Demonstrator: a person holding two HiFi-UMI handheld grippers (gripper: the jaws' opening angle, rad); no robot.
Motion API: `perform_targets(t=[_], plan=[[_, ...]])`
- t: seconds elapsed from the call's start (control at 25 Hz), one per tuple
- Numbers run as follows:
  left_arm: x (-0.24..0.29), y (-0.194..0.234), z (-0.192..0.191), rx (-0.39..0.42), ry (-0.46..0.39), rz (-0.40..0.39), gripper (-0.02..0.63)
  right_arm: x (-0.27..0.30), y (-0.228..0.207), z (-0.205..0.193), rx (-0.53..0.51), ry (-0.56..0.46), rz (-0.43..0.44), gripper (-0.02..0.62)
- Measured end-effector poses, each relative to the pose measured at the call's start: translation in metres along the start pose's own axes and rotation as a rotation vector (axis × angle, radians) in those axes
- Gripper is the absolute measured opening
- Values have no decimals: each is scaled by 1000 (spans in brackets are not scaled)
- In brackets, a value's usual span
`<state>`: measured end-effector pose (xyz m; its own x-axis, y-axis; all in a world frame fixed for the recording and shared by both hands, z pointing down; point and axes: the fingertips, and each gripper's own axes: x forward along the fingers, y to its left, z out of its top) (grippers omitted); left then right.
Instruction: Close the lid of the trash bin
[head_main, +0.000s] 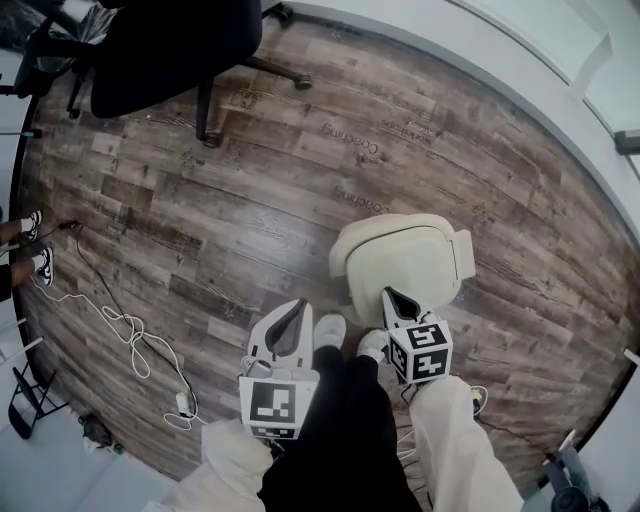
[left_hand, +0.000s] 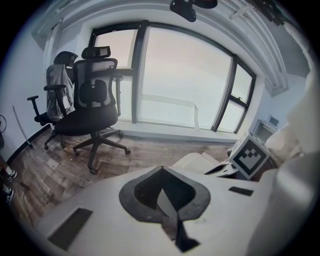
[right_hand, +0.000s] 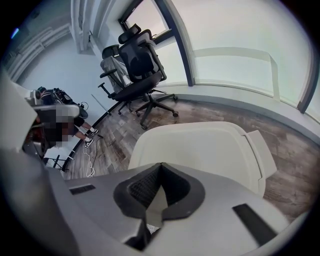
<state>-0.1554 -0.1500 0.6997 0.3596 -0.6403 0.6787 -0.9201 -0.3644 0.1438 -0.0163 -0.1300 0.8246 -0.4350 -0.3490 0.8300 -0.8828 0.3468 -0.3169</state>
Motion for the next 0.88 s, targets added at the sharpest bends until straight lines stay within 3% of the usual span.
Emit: perform_targets(t=[0.16,0.88], plan=[[2,14,-10,-6,-8,29,5,7,0,-3,-1,15,-15,23],[3,23,-25,-27,21,29,5,23,-2,-12,-27,68,-77,23]])
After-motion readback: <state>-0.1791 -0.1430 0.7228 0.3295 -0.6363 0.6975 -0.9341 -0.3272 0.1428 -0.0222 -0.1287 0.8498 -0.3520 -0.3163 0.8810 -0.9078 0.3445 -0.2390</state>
